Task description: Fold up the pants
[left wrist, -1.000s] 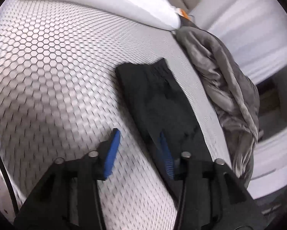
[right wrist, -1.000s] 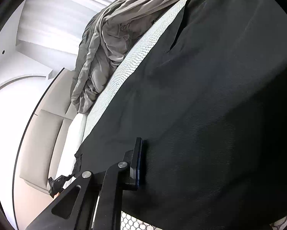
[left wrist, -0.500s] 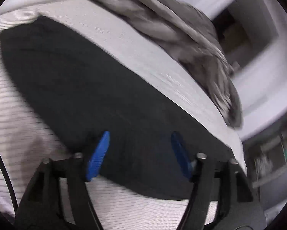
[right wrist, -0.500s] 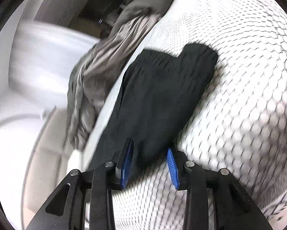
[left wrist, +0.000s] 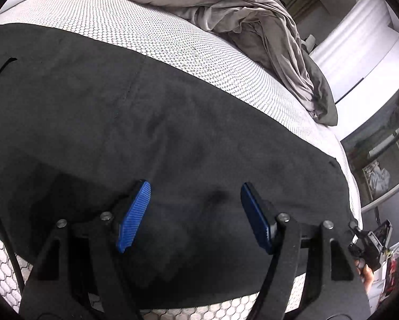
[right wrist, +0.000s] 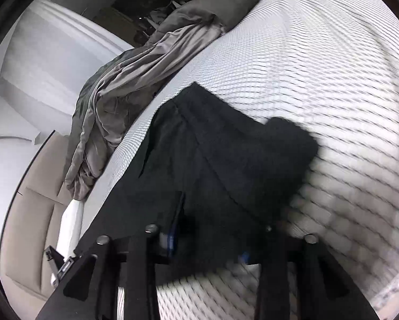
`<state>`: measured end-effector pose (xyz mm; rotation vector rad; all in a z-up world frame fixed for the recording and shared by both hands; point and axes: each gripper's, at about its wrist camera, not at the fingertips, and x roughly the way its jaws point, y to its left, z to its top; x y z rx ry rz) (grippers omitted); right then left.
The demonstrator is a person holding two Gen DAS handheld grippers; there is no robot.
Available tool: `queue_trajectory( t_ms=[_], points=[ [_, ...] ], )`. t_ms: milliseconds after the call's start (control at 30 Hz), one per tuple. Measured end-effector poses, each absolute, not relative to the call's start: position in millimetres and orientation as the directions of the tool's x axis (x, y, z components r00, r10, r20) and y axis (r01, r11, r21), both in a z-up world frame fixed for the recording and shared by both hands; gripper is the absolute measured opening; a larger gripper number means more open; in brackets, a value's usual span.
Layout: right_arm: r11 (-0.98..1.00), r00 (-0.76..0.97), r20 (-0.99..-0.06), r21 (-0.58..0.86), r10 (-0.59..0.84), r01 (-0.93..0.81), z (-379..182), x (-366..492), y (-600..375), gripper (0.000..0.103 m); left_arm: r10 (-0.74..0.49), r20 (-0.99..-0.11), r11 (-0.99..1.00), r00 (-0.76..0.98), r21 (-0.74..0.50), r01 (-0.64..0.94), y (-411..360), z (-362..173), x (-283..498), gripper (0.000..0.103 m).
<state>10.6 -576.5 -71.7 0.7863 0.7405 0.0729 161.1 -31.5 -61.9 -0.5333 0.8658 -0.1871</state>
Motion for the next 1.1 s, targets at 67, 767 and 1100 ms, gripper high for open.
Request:
queue_trajectory(
  t_ms=[67, 767, 1100],
  points=[
    [0.683, 0.772, -0.547, 0.700, 0.324, 0.209, -72, -4, -587, 0.050, -0.361, -0.678, 0.857, 0.641, -0.512, -0.059, -32, -61, 169, 0.068],
    [0.902, 0.796, -0.437, 0.304, 0.419, -0.307, 52, 45, -362, 0.028, -0.324, -0.660, 0.829, 0.677, -0.543, -0.133, 30, -49, 160, 0.068],
    [0.875, 0.686, -0.554, 0.202, 0.472, -0.439, 27, 53, -322, 0.063, -0.360, -0.650, 0.837, 0.669, -0.542, -0.077, 30, -43, 153, 0.068]
  ],
)
